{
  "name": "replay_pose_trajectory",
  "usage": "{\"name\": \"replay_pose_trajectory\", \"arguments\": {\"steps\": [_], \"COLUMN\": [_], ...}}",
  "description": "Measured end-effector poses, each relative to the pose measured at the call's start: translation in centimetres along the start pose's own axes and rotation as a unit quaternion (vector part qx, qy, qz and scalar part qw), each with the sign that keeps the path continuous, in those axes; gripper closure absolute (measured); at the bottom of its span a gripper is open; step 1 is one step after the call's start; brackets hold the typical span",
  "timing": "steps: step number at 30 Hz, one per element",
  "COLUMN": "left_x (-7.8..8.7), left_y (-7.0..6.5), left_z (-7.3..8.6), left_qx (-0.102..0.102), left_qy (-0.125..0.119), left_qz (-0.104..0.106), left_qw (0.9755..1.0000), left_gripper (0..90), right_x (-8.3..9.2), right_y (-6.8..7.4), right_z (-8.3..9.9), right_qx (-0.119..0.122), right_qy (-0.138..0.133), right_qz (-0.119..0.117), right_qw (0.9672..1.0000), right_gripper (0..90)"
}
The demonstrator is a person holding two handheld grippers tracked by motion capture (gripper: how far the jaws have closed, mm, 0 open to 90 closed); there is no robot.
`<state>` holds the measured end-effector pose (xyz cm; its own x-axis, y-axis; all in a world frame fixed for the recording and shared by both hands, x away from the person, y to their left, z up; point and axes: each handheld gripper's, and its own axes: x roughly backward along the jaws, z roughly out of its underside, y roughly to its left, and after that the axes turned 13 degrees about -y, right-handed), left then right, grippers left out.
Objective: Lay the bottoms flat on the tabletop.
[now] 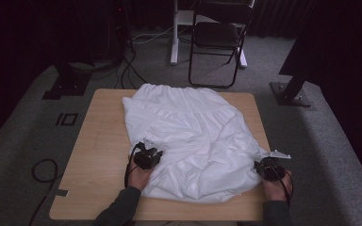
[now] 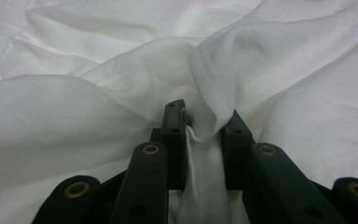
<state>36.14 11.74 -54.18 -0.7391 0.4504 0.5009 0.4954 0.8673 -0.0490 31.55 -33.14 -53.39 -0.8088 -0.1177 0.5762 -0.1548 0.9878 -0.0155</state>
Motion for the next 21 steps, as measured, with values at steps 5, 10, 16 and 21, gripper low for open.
{"name": "replay_pose_trajectory", "arguments": {"steps": [5,10,16,21], "left_x": [0.0,0.0,0.0,0.0], "left_y": [0.0,0.0,0.0,0.0], "left_z": [0.0,0.0,0.0,0.0], "left_qx": [0.000,0.000,0.000,-0.002], "left_qy": [0.000,0.000,0.000,0.000], "left_qz": [0.000,0.000,0.000,-0.001], "left_qw": [1.0000,1.0000,1.0000,1.0000], "left_gripper": [76.3,76.3,76.3,76.2], "right_x": [0.5,0.9,1.9,2.7], "right_y": [-0.2,-0.3,-0.7,-1.0], "right_z": [0.3,0.5,1.2,1.7], "right_qx": [0.003,0.005,-0.003,-0.007], "right_qy": [0.002,0.002,-0.002,-0.003], "right_qz": [0.001,0.002,0.004,0.006], "right_qw": [1.0000,1.0000,1.0000,1.0000], "right_gripper": [79.1,79.2,79.2,79.2]}}
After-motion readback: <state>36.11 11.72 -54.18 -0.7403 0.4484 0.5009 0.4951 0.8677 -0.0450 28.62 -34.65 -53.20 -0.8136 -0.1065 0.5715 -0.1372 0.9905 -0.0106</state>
